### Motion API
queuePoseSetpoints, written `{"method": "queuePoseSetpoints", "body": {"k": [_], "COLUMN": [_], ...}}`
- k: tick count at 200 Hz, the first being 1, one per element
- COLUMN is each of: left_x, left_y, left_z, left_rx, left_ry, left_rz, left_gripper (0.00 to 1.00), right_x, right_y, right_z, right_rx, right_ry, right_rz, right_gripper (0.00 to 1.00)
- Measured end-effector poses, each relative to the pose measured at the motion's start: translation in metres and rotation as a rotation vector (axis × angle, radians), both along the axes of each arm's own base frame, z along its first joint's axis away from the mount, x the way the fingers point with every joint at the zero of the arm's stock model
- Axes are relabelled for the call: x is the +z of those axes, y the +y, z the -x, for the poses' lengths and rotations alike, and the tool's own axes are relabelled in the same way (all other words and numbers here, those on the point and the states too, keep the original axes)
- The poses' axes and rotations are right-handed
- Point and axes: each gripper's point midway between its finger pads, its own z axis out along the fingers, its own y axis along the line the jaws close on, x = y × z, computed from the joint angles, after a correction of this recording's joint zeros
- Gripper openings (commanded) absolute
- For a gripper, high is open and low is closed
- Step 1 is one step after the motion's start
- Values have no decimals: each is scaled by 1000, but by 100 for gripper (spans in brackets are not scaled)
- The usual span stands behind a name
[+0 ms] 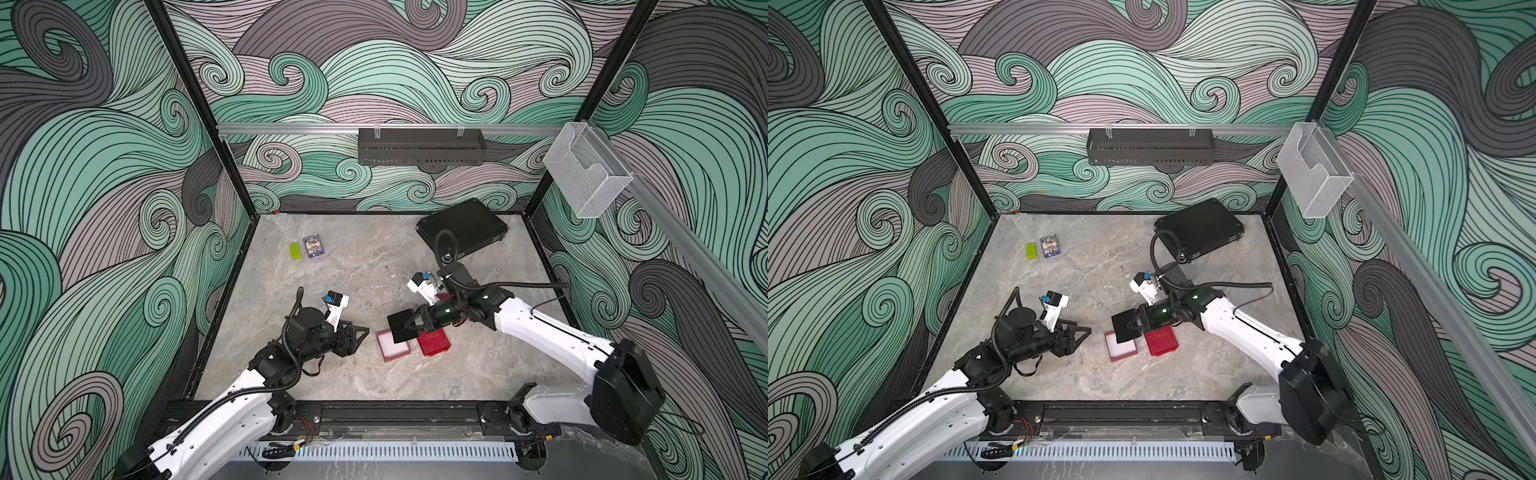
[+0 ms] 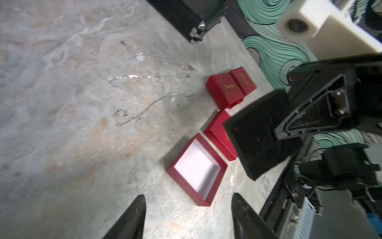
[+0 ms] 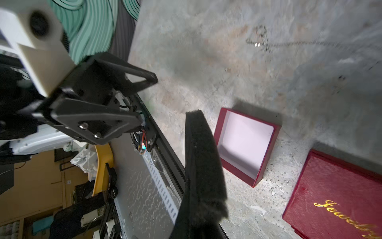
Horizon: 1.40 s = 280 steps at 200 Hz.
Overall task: Take the necklace out of the lift-off lid jewelry box
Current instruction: Place the inner lining in the jewelry box.
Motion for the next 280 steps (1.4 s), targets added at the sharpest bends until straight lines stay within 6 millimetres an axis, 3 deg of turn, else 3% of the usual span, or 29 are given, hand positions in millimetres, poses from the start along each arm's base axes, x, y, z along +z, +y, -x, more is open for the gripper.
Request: {"method": "queuePoseSetpoints", "body": {"k": [45, 122, 166, 239, 280], "left_x": [-5, -31, -65, -85, -101], "left_y": [7, -2, -1, -17, -16], "left_z": [-5, 2, 16, 18, 15], "left_rx": [45, -20, -46, -78, -59], "left_ry": [4, 92, 173, 203, 221], "left_rz": [-30, -58, -85, -111, -163], "left_gripper": [59, 37, 29, 15, 11], "right_x": [-50, -77, -82, -76, -51], "right_y": [5, 18, 20, 29, 32], "right_z": [3, -6, -11, -12, -14], "right_rx": [-3, -33, -52, -49, -57], "right_ry": [107, 149, 136, 84, 38], "right_rz": [99, 114, 135, 144, 95], "right_gripper": [0, 0, 0, 0, 0]}}
